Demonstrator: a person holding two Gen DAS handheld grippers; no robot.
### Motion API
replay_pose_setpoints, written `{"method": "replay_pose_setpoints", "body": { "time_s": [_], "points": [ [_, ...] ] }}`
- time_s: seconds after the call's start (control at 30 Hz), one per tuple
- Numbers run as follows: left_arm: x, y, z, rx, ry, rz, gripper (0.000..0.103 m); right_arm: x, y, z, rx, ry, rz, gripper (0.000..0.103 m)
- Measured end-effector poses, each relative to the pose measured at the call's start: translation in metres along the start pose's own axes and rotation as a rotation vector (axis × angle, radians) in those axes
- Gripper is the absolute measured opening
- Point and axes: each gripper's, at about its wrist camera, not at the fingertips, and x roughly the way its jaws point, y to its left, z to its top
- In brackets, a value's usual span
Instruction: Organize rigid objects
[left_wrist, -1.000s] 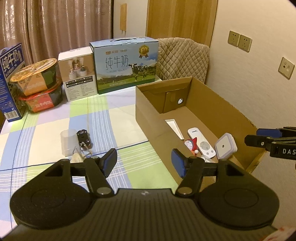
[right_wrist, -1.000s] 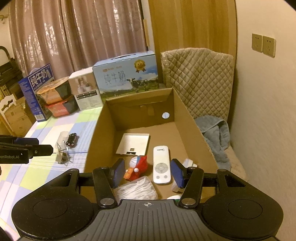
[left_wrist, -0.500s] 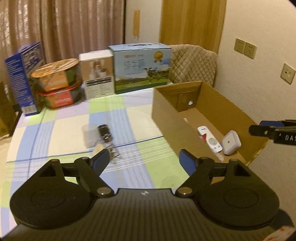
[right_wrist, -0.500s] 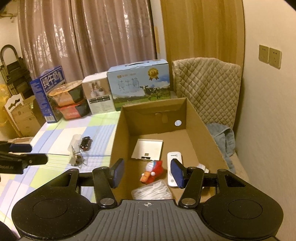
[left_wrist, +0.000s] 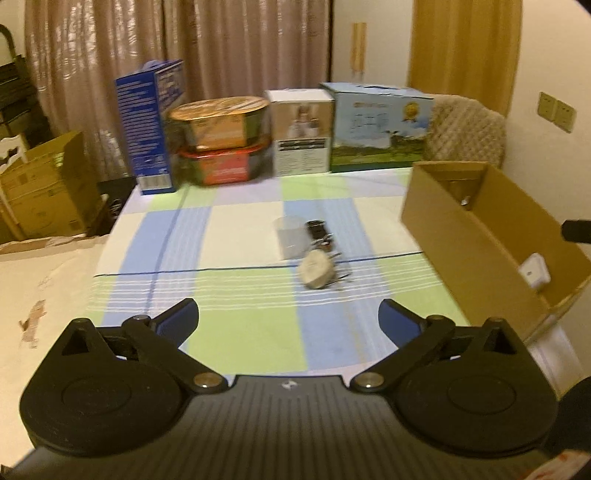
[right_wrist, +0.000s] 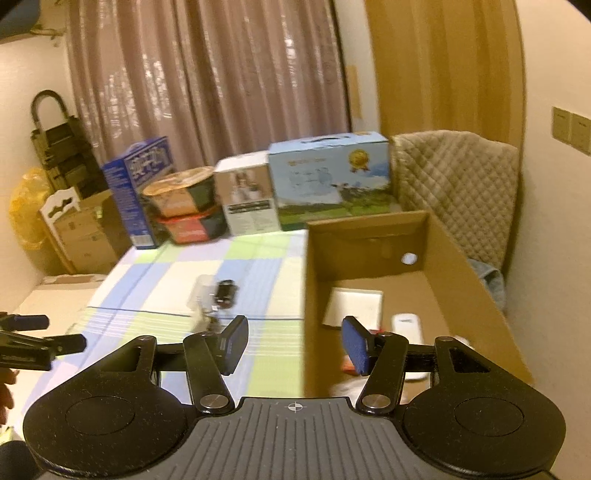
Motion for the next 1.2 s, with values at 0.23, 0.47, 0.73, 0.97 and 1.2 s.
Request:
{"method": "replay_pose_setpoints", "body": {
  "time_s": [0.23, 0.47, 0.73, 0.97, 1.2],
  "points": [
    [0.012, 0.021, -0.006, 0.006, 0.009, 0.037, 0.102, 0.018, 0.042, 0.000, -0.045, -0.007, 0.072, 0.053],
    [0.052, 0.036, -0.013, 0.006, 0.041, 0.040, 0.102, 0.069, 0.075, -0.012, -0.081, 0.051, 0.113, 0.053],
    [0.113, 0.041, -0.017, 0.011, 0.052, 0.009, 0.102, 0.153, 0.087, -0.035, -0.100, 0.133, 0.115, 0.053],
    [0.161, 0.035, -0.015, 0.082, 0.043, -0.053, 0.097, 0.217, 0.086, -0.047, -0.133, 0.192, 0.113, 0.053],
    [0.196, 0.032, -0.010, 0.199, 0.040, -0.041, 0.095, 0.263, 0.093, -0.048, -0.239, 0.209, 0.148, 0.045]
  ]
}}
